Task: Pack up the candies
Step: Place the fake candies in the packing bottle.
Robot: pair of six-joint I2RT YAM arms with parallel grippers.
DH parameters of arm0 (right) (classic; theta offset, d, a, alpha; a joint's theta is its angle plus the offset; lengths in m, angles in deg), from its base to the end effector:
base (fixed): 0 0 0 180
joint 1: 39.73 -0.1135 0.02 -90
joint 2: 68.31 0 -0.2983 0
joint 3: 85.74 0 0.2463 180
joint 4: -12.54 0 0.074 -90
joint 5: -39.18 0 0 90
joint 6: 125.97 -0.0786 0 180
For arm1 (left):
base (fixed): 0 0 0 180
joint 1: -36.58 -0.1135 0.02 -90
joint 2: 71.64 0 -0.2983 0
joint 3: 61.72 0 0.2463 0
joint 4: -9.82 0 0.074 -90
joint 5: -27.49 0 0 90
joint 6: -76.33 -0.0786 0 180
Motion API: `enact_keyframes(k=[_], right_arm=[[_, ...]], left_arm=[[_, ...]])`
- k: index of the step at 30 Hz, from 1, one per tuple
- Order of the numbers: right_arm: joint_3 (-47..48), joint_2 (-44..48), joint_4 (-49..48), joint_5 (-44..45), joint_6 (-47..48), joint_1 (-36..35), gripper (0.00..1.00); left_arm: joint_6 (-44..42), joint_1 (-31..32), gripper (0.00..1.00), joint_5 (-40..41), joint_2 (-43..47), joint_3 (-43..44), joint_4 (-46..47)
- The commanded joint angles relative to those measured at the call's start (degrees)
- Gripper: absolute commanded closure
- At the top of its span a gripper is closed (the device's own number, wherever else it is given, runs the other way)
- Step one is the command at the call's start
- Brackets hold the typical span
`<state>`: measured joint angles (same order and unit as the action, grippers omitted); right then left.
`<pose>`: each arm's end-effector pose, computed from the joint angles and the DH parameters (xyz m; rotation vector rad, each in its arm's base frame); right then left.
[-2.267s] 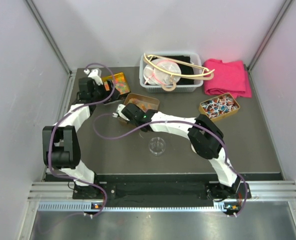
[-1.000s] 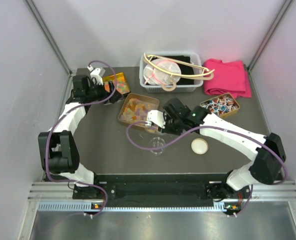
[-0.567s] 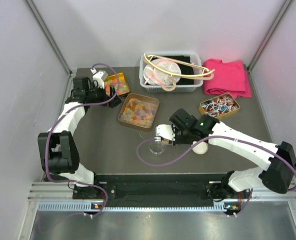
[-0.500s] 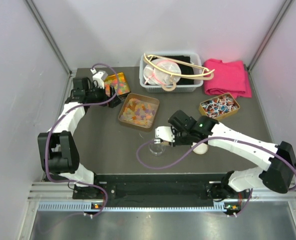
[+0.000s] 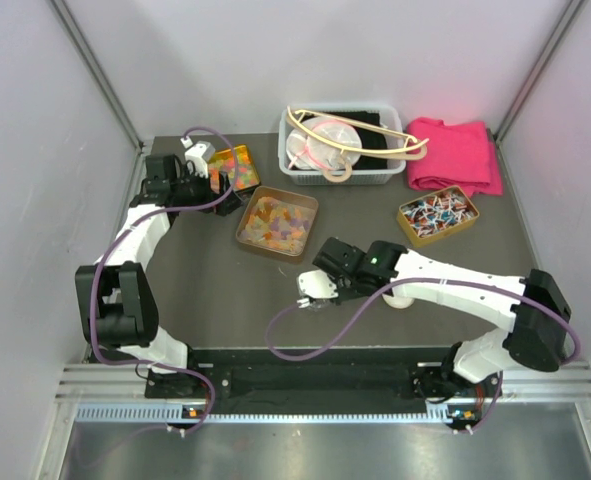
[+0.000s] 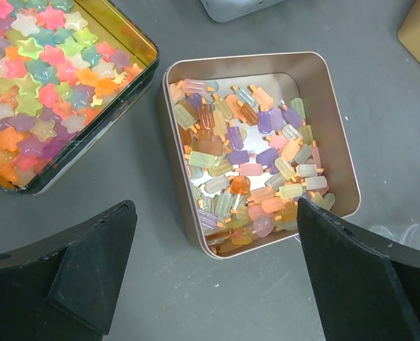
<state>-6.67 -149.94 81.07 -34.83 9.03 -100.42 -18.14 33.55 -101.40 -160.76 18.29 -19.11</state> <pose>0.1516 0.2258 0.2561 -2.1611 1.7187 -0.3213 0.3672 -0.0300 0.2895 0.3901 2.1086 -0.6771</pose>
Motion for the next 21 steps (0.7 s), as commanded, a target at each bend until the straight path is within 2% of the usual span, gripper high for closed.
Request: enact_keyframes(k=[1, 21], right_arm=[[3.8, -1.4, 0.1, 4.2, 1.7, -2.2, 1.00], [6.3, -4.9, -1.8, 12.6, 6.3, -7.0, 1.00]], left_arm=[[0.0, -0.4, 0.01, 0.0, 0.4, 0.3, 2.6], [0.9, -0.5, 0.01, 0.2, -0.1, -1.2, 4.7]])
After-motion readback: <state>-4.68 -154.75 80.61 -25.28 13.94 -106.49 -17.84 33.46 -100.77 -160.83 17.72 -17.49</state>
